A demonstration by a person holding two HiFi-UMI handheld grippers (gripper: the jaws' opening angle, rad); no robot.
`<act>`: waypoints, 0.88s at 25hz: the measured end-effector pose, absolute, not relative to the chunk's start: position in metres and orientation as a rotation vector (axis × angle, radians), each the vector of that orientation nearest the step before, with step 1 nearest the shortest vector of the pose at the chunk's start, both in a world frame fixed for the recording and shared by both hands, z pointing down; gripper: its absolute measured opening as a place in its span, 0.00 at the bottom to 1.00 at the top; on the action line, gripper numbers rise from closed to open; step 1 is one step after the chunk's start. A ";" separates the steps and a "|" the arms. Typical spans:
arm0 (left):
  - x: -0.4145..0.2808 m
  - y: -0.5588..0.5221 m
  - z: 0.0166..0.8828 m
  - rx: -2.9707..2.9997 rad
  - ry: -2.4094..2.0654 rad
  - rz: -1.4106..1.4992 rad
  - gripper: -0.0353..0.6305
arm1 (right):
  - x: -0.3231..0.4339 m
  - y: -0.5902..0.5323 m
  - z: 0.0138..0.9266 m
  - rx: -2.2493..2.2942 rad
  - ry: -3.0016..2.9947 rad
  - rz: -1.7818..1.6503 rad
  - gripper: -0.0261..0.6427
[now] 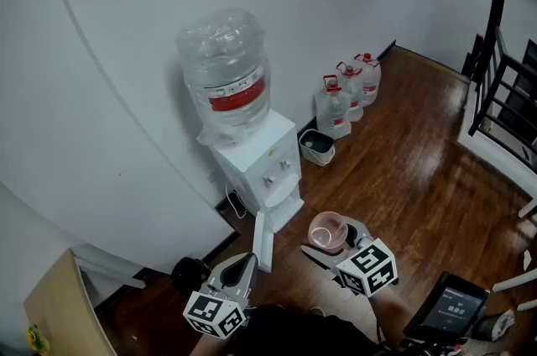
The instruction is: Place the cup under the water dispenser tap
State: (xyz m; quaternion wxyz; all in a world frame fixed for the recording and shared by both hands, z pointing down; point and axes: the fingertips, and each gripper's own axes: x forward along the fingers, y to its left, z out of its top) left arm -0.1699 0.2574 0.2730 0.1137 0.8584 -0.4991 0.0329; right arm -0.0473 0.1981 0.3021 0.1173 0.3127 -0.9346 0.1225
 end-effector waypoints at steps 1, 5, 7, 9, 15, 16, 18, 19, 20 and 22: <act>-0.166 0.258 0.275 2.513 -1.456 0.103 0.07 | -0.045 0.196 0.303 0.923 -2.738 0.365 0.61; -0.157 0.258 0.289 2.499 -1.420 0.143 0.07 | -0.043 0.190 0.307 0.920 -2.761 0.375 0.61; -0.155 0.249 0.294 2.489 -1.409 0.156 0.07 | -0.045 0.184 0.310 0.911 -2.778 0.375 0.61; -0.154 0.237 0.294 2.488 -1.398 0.167 0.07 | -0.047 0.174 0.312 0.908 -2.794 0.379 0.61; -0.158 0.188 0.304 2.492 -1.377 0.122 0.07 | -0.052 0.136 0.324 0.913 -2.749 0.358 0.61; -0.158 0.180 0.303 2.496 -1.370 0.119 0.07 | -0.053 0.128 0.325 0.915 -2.741 0.359 0.61; -0.159 0.163 0.300 2.509 -1.355 0.112 0.07 | -0.054 0.112 0.325 0.912 -2.727 0.347 0.61; -0.160 0.154 0.300 2.515 -1.349 0.106 0.07 | -0.056 0.103 0.325 0.906 -2.723 0.333 0.61; -0.162 0.144 0.302 2.517 -1.345 0.099 0.07 | -0.058 0.094 0.326 0.897 -2.719 0.319 0.61; -0.168 0.124 0.306 2.507 -1.341 0.098 0.07 | -0.062 0.074 0.332 0.885 -2.713 0.305 0.61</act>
